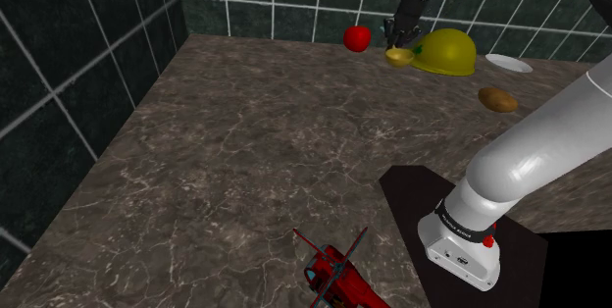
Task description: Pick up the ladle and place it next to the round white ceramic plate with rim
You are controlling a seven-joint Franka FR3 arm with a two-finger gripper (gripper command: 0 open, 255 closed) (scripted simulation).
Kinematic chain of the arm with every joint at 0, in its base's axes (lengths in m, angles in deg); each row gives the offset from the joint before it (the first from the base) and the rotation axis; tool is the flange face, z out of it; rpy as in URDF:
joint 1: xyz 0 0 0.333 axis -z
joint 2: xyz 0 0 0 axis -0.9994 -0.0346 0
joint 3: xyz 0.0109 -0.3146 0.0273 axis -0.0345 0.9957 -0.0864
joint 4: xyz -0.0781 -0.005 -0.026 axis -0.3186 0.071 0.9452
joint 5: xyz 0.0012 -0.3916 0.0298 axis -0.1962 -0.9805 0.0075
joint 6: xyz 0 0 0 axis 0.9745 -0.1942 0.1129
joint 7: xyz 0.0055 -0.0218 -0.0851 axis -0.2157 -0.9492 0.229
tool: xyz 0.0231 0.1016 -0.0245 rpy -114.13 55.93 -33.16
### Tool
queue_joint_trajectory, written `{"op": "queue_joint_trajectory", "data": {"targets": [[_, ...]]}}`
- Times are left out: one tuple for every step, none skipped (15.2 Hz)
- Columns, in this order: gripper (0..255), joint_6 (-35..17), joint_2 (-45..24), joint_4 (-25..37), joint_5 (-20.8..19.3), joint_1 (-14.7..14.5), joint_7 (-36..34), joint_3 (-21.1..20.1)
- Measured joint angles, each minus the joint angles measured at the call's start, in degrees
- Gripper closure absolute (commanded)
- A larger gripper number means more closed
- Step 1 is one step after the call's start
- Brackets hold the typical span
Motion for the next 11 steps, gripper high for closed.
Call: {"op": "queue_joint_trajectory", "data": {"targets": [[255, 0.2, 0.5, -0.4, -0.3, 0.4, 0.7, 0.5], [255, 0.5, 0.8, -0.5, -0.6, 1.0, 2.0, 1.3], [255, 0.6, 0.7, -0.4, -0.8, 1.5, 3.3, 2.1], [255, 0.8, 0.3, -0.2, -1.0, 2.1, 4.6, 2.9], [255, 1.2, 0.7, -0.3, -1.4, 2.7, 5.8, 3.7], [255, 1.2, 0.4, -0.2, -1.6, 3.3, 7.3, 4.7], [255, 1.4, 0.3, -0.1, -1.9, 4.0, 8.9, 5.7], [255, 1.6, -0.1, 0.3, -2.0, 4.5, 10.3, 6.6], [255, 2.2, -0.4, 1.0, -2.1, 5.0, 11.6, 7.4], [255, 2.3, -1.1, 1.6, -2.1, 5.6, 13.1, 8.4], [255, 2.6, -1.5, 2.0, -2.3, 6.2, 14.7, 9.4]]}}
